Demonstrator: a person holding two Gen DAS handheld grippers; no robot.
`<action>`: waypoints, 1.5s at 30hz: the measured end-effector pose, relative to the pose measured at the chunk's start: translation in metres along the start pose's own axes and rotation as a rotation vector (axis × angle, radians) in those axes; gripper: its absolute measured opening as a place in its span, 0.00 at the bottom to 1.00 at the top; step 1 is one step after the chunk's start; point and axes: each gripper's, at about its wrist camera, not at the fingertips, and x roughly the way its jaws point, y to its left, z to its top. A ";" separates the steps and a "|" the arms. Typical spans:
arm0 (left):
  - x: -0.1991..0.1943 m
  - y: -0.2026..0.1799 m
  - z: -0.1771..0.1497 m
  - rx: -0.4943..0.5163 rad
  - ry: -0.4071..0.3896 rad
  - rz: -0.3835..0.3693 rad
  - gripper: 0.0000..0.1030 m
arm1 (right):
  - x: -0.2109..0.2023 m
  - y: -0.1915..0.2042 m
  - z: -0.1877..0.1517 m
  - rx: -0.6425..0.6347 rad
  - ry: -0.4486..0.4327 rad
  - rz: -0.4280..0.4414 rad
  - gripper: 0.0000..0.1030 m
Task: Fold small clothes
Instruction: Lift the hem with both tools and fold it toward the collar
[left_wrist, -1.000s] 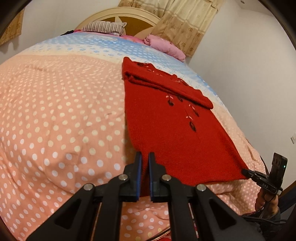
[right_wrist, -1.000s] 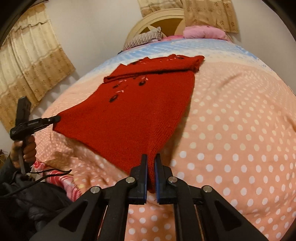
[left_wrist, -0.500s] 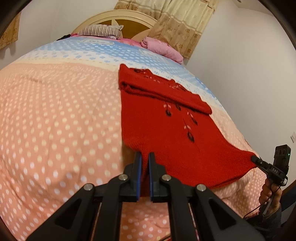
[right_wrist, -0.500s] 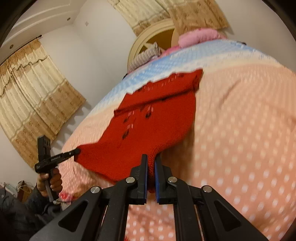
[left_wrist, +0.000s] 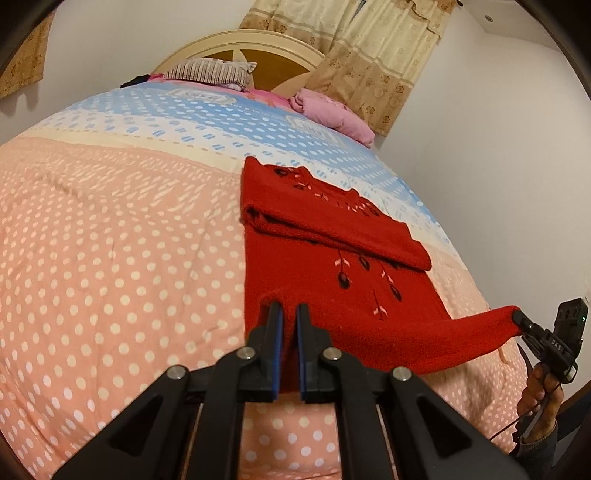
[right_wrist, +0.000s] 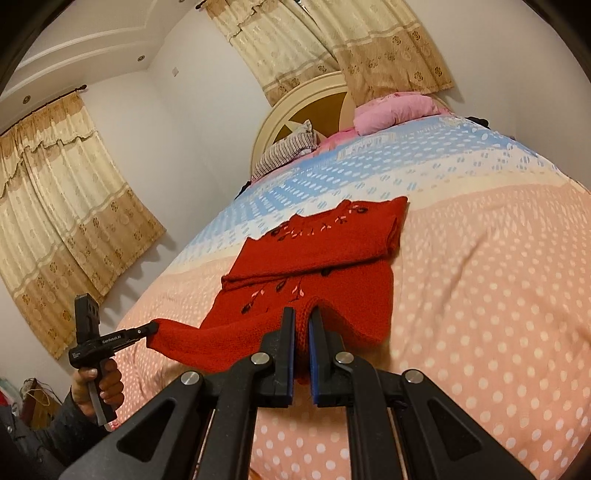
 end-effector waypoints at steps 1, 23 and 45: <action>0.000 -0.001 0.002 0.003 -0.004 0.002 0.07 | 0.001 -0.001 0.002 0.003 -0.002 0.002 0.06; 0.024 -0.013 0.040 0.088 -0.064 0.107 0.07 | 0.032 -0.006 0.032 0.011 -0.004 -0.007 0.06; 0.070 -0.018 0.101 0.108 -0.076 0.126 0.07 | 0.086 -0.018 0.089 0.001 0.004 -0.042 0.06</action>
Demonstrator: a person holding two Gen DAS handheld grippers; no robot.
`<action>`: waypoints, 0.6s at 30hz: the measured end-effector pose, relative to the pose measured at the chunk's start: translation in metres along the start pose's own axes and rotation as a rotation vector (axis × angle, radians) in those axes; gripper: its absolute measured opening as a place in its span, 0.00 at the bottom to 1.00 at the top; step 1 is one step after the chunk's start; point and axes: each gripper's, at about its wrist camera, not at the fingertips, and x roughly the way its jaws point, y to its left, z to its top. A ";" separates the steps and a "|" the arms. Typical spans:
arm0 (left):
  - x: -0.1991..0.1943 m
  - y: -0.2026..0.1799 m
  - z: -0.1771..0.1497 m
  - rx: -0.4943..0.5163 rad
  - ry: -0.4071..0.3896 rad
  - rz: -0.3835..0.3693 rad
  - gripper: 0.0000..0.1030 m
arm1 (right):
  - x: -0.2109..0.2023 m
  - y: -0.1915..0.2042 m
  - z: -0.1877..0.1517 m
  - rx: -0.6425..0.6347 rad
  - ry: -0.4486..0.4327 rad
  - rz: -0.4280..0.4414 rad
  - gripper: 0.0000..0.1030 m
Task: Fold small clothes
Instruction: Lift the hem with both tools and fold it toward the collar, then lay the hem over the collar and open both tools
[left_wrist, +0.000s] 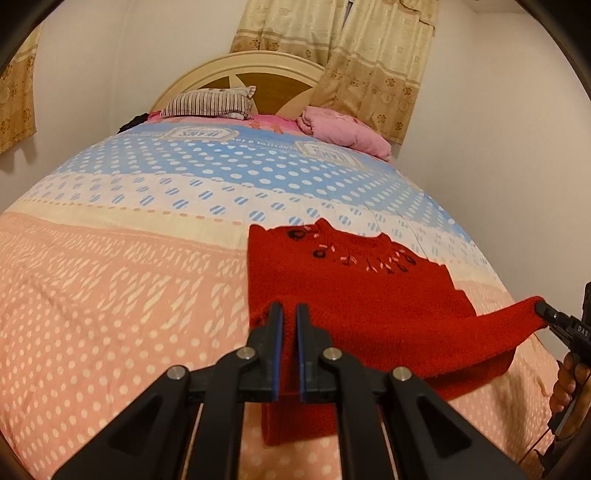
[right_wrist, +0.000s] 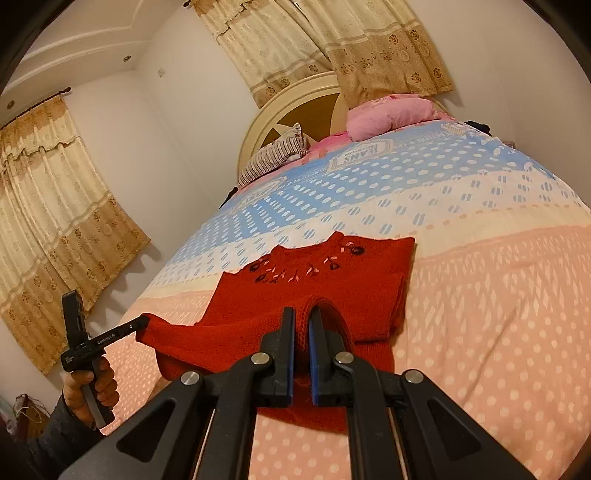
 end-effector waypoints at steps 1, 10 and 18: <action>0.002 0.000 0.003 -0.003 -0.002 0.000 0.07 | 0.003 0.000 0.003 -0.001 -0.001 -0.001 0.06; 0.023 -0.002 0.037 -0.009 -0.031 0.000 0.07 | 0.022 0.003 0.037 -0.021 -0.020 -0.008 0.06; 0.056 0.002 0.057 0.002 -0.029 0.039 0.07 | 0.053 -0.003 0.056 -0.024 -0.007 -0.039 0.06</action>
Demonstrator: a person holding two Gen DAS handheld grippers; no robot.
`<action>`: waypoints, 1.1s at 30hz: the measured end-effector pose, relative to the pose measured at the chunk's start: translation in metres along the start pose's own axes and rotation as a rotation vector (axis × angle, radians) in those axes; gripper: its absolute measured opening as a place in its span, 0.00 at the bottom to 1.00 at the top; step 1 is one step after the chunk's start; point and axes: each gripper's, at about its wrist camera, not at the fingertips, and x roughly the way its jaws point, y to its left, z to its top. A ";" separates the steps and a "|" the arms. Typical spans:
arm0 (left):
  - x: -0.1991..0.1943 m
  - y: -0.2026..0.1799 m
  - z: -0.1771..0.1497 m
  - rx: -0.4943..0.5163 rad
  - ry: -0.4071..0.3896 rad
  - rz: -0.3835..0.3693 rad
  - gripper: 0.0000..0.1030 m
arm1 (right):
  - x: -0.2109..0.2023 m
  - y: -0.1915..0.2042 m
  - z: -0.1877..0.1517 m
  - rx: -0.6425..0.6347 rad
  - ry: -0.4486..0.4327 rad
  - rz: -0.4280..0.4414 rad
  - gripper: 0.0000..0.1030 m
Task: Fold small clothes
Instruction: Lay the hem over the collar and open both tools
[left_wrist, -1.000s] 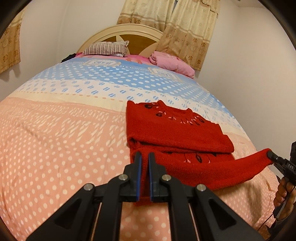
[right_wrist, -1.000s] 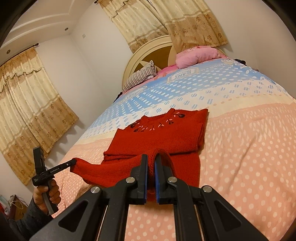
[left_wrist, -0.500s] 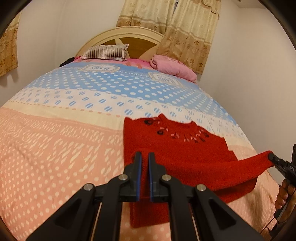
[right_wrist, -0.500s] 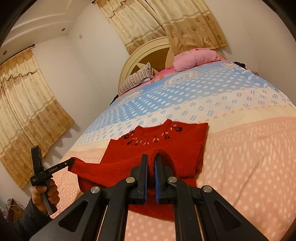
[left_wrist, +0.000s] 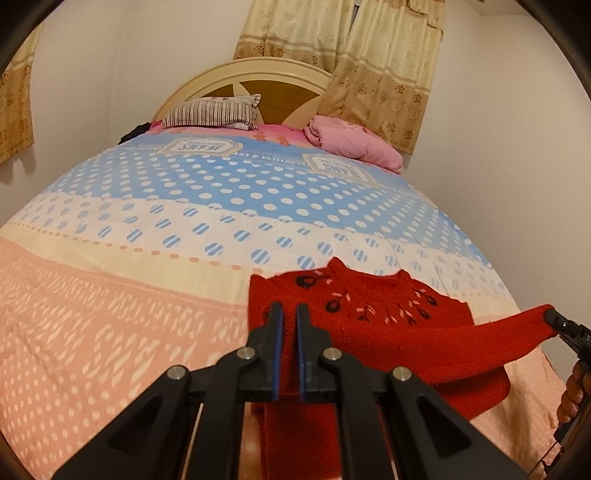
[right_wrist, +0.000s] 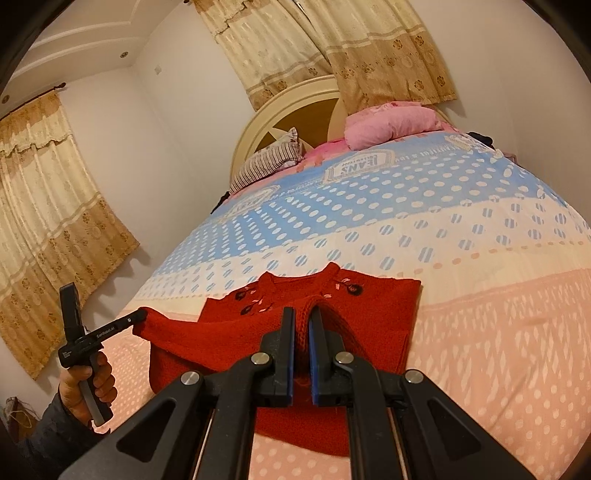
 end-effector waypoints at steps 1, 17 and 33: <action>0.005 0.001 0.003 0.000 0.002 0.002 0.07 | 0.004 -0.001 0.002 0.001 0.001 -0.005 0.06; 0.089 -0.007 0.007 0.045 0.086 0.050 0.07 | 0.075 -0.043 0.020 0.063 0.059 -0.126 0.06; 0.094 0.028 -0.013 -0.016 0.111 0.122 0.26 | 0.150 -0.061 0.015 0.033 0.154 -0.269 0.32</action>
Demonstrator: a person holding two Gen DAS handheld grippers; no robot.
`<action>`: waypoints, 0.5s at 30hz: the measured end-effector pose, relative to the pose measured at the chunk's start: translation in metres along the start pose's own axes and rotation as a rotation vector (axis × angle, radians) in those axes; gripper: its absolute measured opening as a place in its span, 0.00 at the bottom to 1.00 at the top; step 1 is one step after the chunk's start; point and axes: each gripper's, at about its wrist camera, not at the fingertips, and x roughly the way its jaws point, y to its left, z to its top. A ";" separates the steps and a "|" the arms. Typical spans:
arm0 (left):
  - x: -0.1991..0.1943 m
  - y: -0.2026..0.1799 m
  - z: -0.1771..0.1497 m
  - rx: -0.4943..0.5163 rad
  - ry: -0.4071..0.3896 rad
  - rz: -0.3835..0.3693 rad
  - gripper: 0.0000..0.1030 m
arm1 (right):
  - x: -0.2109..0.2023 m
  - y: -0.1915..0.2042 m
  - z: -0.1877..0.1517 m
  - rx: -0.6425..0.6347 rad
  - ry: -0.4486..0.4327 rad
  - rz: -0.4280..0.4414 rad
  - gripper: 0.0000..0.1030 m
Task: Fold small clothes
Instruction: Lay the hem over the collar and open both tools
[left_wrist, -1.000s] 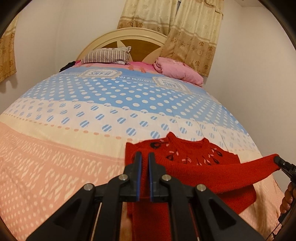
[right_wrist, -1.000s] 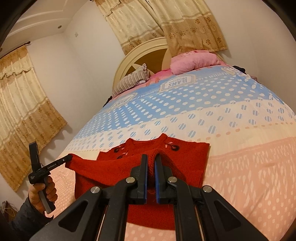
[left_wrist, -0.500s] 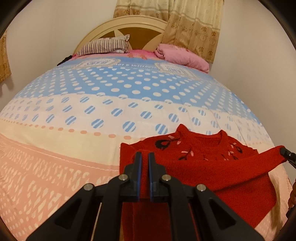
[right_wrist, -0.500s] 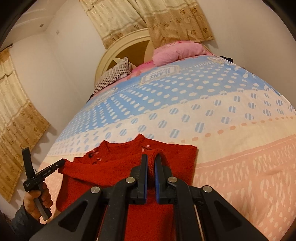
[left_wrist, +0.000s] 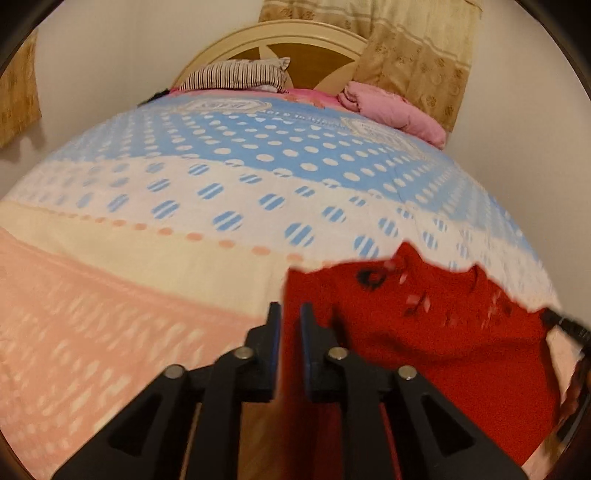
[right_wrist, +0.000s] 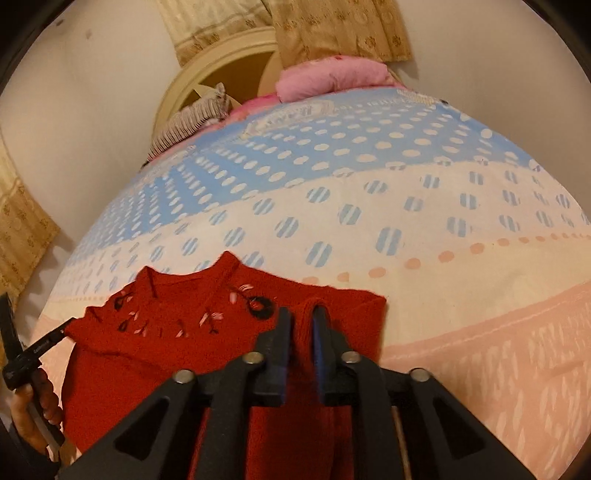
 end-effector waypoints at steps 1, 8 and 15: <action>-0.005 0.001 -0.007 0.022 -0.002 0.004 0.35 | -0.006 0.003 -0.006 -0.015 -0.008 0.008 0.54; -0.010 -0.013 -0.023 0.155 -0.009 0.046 0.65 | -0.022 0.043 -0.037 -0.207 0.037 -0.008 0.68; 0.030 -0.008 0.014 0.078 0.033 0.165 0.71 | 0.036 0.075 -0.008 -0.319 0.169 -0.101 0.68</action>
